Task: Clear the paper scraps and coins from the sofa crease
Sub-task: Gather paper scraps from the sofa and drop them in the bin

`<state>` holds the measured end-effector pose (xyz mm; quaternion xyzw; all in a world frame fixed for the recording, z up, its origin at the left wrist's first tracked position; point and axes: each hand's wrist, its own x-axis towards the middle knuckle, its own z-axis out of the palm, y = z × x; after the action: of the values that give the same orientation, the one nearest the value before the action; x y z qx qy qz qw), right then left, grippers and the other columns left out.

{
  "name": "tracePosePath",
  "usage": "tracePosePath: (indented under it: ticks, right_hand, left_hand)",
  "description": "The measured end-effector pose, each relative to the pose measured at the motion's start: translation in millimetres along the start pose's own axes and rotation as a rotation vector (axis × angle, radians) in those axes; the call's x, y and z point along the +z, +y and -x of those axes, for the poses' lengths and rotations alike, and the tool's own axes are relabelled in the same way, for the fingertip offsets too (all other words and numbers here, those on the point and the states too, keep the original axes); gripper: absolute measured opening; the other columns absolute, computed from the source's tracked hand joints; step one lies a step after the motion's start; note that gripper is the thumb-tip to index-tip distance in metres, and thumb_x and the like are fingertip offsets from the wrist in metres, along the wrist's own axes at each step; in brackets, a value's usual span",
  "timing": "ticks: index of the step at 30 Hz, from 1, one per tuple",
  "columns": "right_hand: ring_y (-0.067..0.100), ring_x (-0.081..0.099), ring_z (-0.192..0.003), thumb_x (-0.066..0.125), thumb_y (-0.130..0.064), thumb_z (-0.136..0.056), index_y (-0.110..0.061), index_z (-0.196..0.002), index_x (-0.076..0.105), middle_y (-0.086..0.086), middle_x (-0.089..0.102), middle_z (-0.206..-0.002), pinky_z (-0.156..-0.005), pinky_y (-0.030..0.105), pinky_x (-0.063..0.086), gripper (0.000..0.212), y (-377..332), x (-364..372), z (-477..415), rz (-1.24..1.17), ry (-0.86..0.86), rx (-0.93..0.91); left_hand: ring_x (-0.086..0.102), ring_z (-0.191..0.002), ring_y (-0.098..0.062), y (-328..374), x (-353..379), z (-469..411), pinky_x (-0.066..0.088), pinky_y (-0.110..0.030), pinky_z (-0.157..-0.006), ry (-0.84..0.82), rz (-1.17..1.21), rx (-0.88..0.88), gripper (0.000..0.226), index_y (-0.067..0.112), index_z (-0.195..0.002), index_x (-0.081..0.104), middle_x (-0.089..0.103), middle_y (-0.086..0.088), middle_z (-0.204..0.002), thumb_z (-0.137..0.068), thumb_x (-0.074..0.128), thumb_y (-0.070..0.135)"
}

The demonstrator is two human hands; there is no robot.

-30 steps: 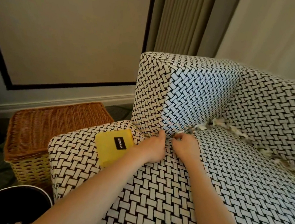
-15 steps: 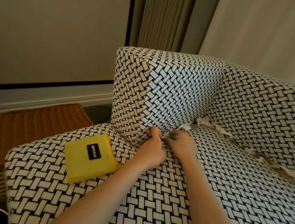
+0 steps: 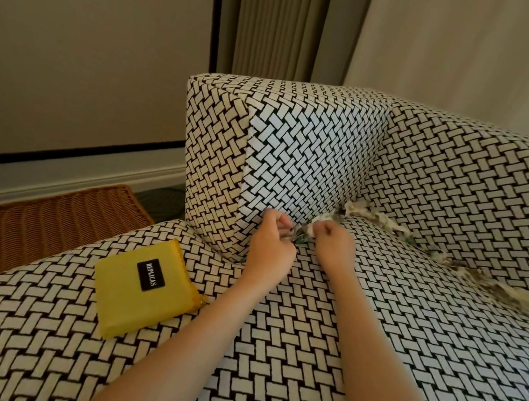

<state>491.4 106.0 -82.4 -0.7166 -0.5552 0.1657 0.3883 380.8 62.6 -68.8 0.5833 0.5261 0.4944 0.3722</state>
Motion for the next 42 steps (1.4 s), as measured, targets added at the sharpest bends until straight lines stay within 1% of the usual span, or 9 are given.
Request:
tracePosePath:
  ticks: [4, 9, 12, 15, 19, 23, 26, 32, 42]
  right_hand:
    - [0.015, 0.055, -0.062, 0.037, -0.007, -0.097, -0.009, -0.084, 0.055, 0.006, 0.057, -0.079, -0.053, 0.023, 0.051, 0.022, -8, -20, 0, -0.827, -0.126, 0.361]
    - [0.009, 0.033, -0.046, 0.034, -0.002, -0.092, -0.009, -0.072, 0.049, 0.000, 0.041, -0.058, -0.034, 0.016, 0.027, 0.026, -8, -23, -7, -0.989, -0.118, 0.551]
    - [0.010, 0.026, -0.040, 0.034, -0.007, -0.089, -0.014, -0.063, 0.042, -0.004, 0.035, -0.049, -0.035, 0.020, 0.022, 0.029, -7, -22, -19, -0.795, -0.082, 0.527]
    - [0.014, 0.039, -0.052, 0.046, -0.021, -0.087, -0.016, -0.059, 0.047, -0.003, 0.044, -0.057, -0.050, 0.025, 0.032, 0.028, 3, -12, -22, -0.131, 0.013, 0.146]
    - [0.019, 0.061, -0.085, 0.055, -0.037, -0.086, -0.021, -0.102, 0.067, 0.001, 0.066, -0.091, -0.067, 0.025, 0.044, 0.026, 3, -3, -24, 0.272, -0.098, -0.107]
    - [0.020, 0.060, -0.085, 0.049, -0.036, -0.092, -0.019, -0.105, 0.068, 0.005, 0.067, -0.095, -0.063, 0.025, 0.039, 0.028, -2, 1, -25, 0.562, -0.091, -0.193]
    - [0.019, 0.056, -0.076, 0.042, -0.028, -0.094, -0.012, -0.096, 0.066, 0.004, 0.062, -0.083, -0.059, 0.025, 0.035, 0.029, 2, 2, -25, 0.281, -0.040, -0.125]
    - [0.004, 0.021, -0.026, 0.037, -0.026, -0.097, -0.015, -0.066, 0.041, -0.009, 0.030, -0.036, -0.027, 0.014, 0.017, 0.033, 14, -27, -39, -0.983, -0.024, 0.466]
    - [0.009, 0.030, -0.051, 0.036, -0.005, -0.092, -0.003, -0.079, 0.054, 0.002, 0.039, -0.063, -0.032, 0.014, 0.028, 0.021, 8, -24, -42, -1.001, -0.105, 0.520]
  left_hand:
    - [0.055, -0.093, -0.010, -2, 9, -7, 0.044, -0.014, -0.074, 0.033, -0.072, 0.038, 0.033, 0.016, -0.098, 0.047, 0.054, 0.004, -0.099, -0.084, 0.040, -0.013]
    - [0.059, -0.089, -0.022, -5, 23, -14, 0.045, -0.028, -0.069, -0.109, -0.651, 0.066, 0.037, 0.009, -0.126, 0.036, 0.061, -0.011, -0.106, -0.091, 0.042, 0.000]
    - [0.051, -0.077, -0.018, -6, 26, -16, 0.040, -0.025, -0.064, -0.054, -0.862, 0.198, 0.036, 0.009, -0.130, 0.033, 0.061, -0.009, -0.103, -0.095, 0.039, 0.002]
    - [0.063, -0.085, -0.024, -11, 24, -22, 0.042, -0.029, -0.064, -0.033, -0.959, 0.260, 0.038, 0.008, -0.132, 0.031, 0.064, -0.009, -0.102, -0.095, 0.038, 0.000]
    - [0.064, -0.093, -0.025, -14, 21, -24, 0.048, -0.032, -0.070, -0.050, -0.989, 0.259, 0.044, 0.009, -0.138, 0.025, 0.065, -0.011, -0.106, -0.096, 0.036, 0.001]
    - [0.065, -0.096, -0.026, -16, 23, -27, 0.051, -0.034, -0.074, -0.045, -1.010, 0.249, 0.043, 0.007, -0.138, 0.027, 0.065, -0.013, -0.108, -0.096, 0.035, 0.000]
    - [0.066, -0.089, -0.026, -19, 23, -31, 0.047, -0.032, -0.065, -0.025, -0.968, 0.245, 0.032, 0.007, -0.128, 0.035, 0.067, -0.012, -0.101, -0.096, 0.038, 0.003]
    - [0.065, -0.075, -0.023, -26, 21, -33, 0.049, -0.032, -0.061, -0.007, -0.886, 0.307, 0.028, 0.009, -0.123, 0.038, 0.068, -0.008, -0.088, -0.096, 0.043, 0.008]
    - [0.066, -0.081, -0.024, -20, 22, -31, 0.039, -0.026, -0.058, 0.009, -1.052, 0.355, 0.032, 0.004, -0.129, 0.029, 0.067, -0.009, -0.094, -0.098, 0.036, 0.006]
